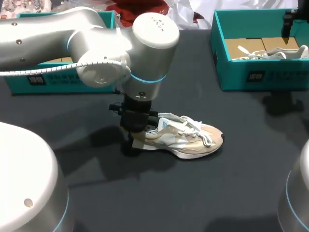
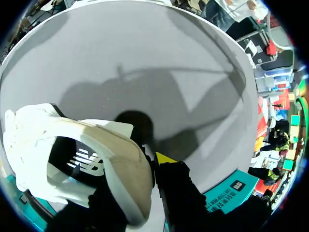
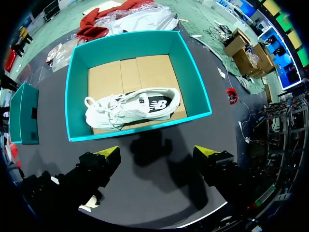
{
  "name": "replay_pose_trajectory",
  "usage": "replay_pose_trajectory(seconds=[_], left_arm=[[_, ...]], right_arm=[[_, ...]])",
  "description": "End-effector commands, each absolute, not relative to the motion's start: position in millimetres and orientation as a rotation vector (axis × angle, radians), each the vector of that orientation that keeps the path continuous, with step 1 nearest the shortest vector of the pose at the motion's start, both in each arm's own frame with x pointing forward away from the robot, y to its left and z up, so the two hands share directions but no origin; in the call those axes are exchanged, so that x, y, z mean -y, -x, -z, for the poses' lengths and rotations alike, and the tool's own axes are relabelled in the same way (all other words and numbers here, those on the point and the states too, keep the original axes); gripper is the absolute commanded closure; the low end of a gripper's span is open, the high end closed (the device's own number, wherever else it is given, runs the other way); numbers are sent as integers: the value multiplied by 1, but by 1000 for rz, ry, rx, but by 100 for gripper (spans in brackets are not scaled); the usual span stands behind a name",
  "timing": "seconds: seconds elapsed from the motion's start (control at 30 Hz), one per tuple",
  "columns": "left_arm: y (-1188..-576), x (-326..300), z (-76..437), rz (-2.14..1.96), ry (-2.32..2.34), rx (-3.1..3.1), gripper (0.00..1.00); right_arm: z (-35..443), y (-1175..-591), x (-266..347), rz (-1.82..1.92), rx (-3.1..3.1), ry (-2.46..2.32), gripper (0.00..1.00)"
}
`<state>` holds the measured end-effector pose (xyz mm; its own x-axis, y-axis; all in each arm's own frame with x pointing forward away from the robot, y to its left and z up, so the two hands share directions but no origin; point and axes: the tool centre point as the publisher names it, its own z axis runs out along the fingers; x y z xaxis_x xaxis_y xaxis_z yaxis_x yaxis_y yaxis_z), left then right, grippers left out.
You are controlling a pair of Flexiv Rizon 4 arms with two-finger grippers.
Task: Take the shoe out of the shoebox, open the shoe tongue, remove and reinsert the insole, then place the shoe into the shoebox
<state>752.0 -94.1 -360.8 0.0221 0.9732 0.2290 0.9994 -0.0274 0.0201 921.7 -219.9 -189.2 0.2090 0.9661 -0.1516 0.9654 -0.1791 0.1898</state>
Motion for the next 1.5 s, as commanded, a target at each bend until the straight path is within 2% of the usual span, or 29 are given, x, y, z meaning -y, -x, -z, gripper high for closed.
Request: replay_pose_trajectory(seconds=[0.03, 1.0, 1.1, 1.27, 1.3, 1.37, 1.4, 1.5], left_arm=[[-752, 93, 365, 262, 2134, 2089, 100], [-743, 77, 381, 241, 2098, 2100, 98], [-742, 76, 382, 247, 2105, 2103, 64], [-742, 71, 373, 244, 2131, 2120, 47], [-742, 70, 370, 242, 2138, 2127, 29], [-741, 67, 361, 228, 2154, 2143, 13], [-740, 65, 356, 218, 2162, 2149, 7], [-736, 61, 339, 196, 2191, 2175, 1]], right_arm=[[190, -921, 220, -6, -1836, -2240, 0], [190, -921, 220, -6, -1836, -2240, 0], [190, -921, 220, -6, -1836, -2240, 0], [190, -921, 220, -6, -1836, -2240, 0], [190, -921, 220, -6, -1836, -2240, 0], [190, -921, 220, -6, -1836, -2240, 0], [190, -921, 220, -6, -1836, -2240, 0], [190, -921, 220, -6, -1836, -2240, 0]])
